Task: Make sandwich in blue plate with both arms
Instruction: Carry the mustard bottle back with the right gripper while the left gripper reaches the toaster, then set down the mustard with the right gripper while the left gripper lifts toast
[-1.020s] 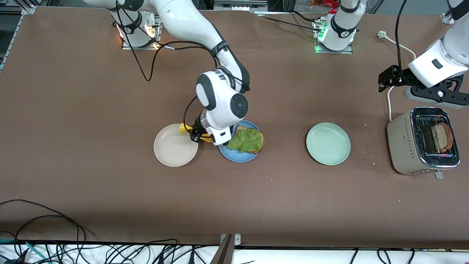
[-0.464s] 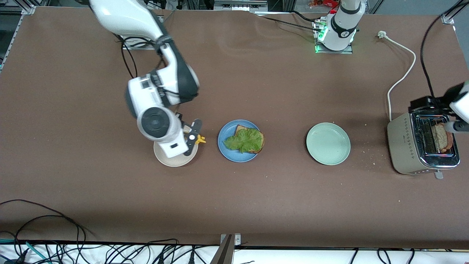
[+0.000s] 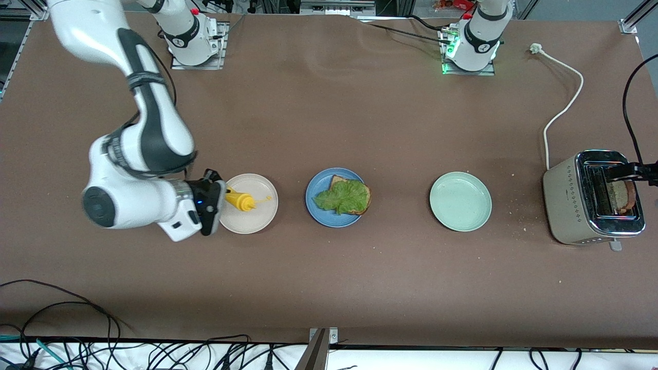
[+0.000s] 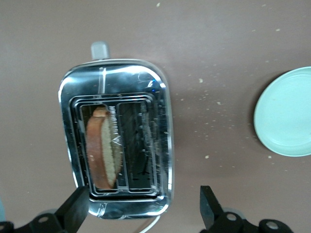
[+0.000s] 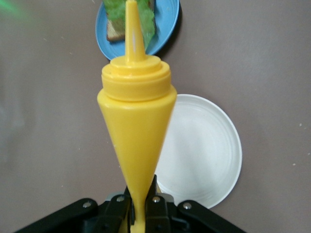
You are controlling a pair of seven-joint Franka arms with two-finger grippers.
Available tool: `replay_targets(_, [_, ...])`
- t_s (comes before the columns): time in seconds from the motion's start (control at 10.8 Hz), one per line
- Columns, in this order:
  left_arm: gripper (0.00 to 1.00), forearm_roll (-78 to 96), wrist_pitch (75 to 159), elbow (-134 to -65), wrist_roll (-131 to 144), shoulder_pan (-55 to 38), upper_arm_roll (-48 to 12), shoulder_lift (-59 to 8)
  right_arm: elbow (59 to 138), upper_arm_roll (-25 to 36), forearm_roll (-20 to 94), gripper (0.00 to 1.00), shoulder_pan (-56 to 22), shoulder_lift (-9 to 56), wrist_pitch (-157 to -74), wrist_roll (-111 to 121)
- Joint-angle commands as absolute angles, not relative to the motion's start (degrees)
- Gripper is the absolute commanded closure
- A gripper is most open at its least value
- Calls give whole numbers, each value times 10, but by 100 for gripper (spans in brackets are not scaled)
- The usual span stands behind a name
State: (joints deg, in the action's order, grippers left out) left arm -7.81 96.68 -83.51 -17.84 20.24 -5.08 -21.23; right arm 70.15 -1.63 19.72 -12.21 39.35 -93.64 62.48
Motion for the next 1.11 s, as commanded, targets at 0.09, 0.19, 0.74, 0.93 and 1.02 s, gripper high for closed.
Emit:
replay_targets(0.09, [0, -97, 1018, -814, -199, 238, -57, -273, 722, -49, 321, 100, -11, 410, -939, 798])
replay_targets(0.19, [0, -97, 1029, -815, -199, 243, -56, -285, 722, -84, 329, 100, 28, 423, -938, 824])
replay_targets(0.74, [100, -163, 1013, -816, -243, 236, -59, -303, 719, -219, 330, 100, 201, 525, -915, 1087])
replay_targets(0.93, [100, -161, 1010, -817, -236, 238, -59, -304, 709, -243, 325, 100, 238, 561, -904, 1141])
replay_targets(1.02, [100, -161, 1008, -814, -233, 239, -58, -302, 708, -243, 315, 100, 238, 581, -907, 1165])
